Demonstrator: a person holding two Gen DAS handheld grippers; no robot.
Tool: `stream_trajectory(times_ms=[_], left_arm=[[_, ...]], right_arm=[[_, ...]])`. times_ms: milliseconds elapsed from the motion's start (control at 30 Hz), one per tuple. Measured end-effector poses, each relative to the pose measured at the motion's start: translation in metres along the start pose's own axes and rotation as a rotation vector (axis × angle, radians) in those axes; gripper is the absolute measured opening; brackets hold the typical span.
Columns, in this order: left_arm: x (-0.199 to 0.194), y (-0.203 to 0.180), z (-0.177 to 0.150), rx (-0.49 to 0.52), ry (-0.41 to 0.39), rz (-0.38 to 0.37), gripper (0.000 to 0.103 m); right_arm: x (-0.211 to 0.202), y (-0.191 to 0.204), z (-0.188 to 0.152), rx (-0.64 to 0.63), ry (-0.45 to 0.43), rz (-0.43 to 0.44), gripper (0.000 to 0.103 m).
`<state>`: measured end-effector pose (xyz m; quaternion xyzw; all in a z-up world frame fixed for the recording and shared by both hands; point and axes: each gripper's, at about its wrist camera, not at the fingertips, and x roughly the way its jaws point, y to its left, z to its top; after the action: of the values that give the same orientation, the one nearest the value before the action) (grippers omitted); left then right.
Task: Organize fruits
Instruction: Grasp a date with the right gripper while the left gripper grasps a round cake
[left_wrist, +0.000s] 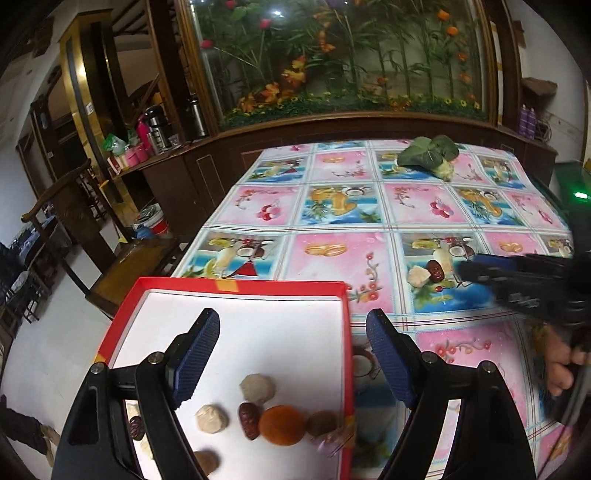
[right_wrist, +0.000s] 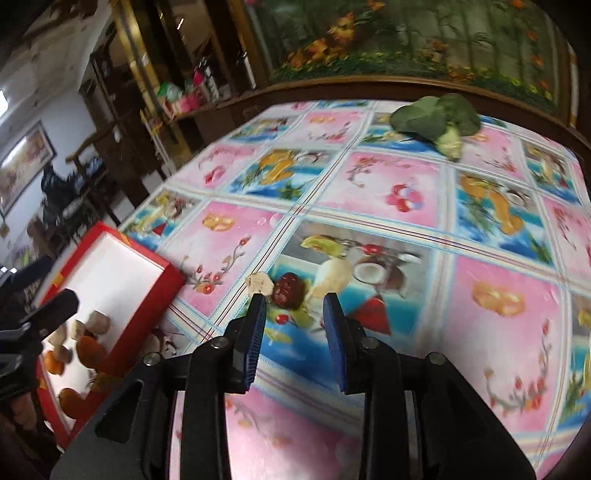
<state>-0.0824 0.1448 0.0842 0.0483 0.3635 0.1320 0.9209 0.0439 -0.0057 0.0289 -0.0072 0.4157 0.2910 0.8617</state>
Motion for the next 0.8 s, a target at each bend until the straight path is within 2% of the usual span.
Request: stream_trajectory(times_ms=[100,200,300,367,467,600,800], left_arm=[[0.004,-0.001,0.001,0.007,0.013,-0.010,0.081],[0.010,-0.004,0.005,0.028,0.023,-0.029,0.081],[0.016,-0.013,0.012,0.065,0.024,-0.044,0.081],[0.021,-0.021,0.016,0.093,0.032,-0.057,0.081],[0.035,-0.036,0.023,0.124,0.064,-0.084,0.081],[0.063,-0.063,0.034,0.136,0.117,-0.121,0.081],[0.099,-0.096,0.039,0.154,0.165,-0.098,0.081]], right_arm=[[0.023,0.009,0.005,-0.029,0.053,-0.025,0.030],[0.030,0.009,0.009,-0.042,0.053,-0.046,0.028],[0.034,0.006,0.012,-0.049,0.056,-0.060,0.021],[0.033,0.005,0.013,-0.059,0.058,-0.053,0.021],[0.032,-0.007,0.015,-0.010,0.070,-0.033,0.021],[0.009,-0.045,0.021,0.099,0.020,-0.030,0.021],[-0.027,-0.078,0.032,0.191,-0.071,-0.027,0.021]])
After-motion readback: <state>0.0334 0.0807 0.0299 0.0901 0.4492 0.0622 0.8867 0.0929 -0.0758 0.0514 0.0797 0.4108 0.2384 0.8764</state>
